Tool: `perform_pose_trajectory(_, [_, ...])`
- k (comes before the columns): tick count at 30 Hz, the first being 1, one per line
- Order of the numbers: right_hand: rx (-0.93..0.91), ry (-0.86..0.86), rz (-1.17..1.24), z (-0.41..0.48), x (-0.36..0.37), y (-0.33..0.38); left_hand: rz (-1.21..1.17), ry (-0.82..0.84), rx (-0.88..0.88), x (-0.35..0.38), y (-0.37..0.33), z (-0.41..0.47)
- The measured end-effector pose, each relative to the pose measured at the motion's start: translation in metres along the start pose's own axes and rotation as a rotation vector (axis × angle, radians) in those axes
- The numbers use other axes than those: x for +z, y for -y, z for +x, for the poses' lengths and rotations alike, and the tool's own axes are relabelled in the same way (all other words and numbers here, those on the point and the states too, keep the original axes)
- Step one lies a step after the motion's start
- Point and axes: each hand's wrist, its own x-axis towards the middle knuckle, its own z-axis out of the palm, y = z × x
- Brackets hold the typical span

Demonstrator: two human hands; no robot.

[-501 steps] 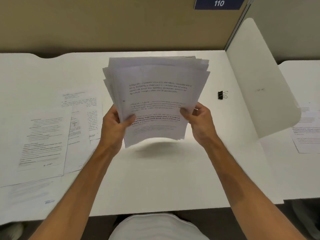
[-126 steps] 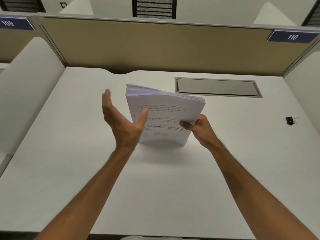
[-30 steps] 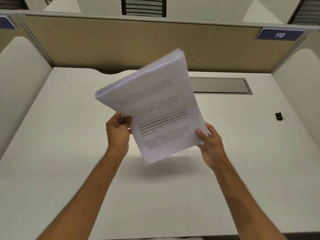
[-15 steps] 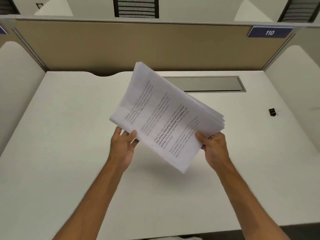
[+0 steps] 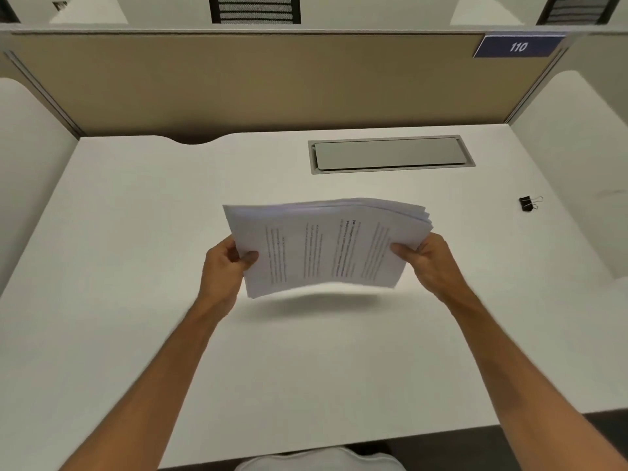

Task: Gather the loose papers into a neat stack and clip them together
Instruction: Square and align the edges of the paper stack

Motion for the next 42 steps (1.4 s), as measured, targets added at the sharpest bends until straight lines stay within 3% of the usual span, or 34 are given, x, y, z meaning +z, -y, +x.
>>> perform_pose_trajectory(6, [0.053,-0.102,-0.189,0.009,0.002,-0.018,0.024,-0.086,0.038,0.012,0.019,-0.006])
perform_pose_trajectory(16, [0.089,-0.006,0.222,0.006,0.016,-0.030,-0.028,-0.040,-0.019,0.018,0.034,-0.020])
perform_pose_trajectory(25, [0.054,-0.043,0.350,0.003,0.020,-0.026,-0.105,-0.028,0.088,0.026,0.020,-0.029])
perform_pose_trajectory(32, [-0.007,-0.190,0.468,-0.004,0.035,0.000,-0.198,-0.279,0.085,0.054,-0.006,-0.027])
perform_pose_trajectory(36, [0.042,-0.296,0.450,0.000,0.044,0.007,-0.108,-0.457,0.000,0.066,-0.011,-0.023])
perform_pose_trajectory(42, [0.022,-0.345,0.447,0.004,0.046,0.008,-0.069,-0.468,0.032,0.068,-0.010,-0.020])
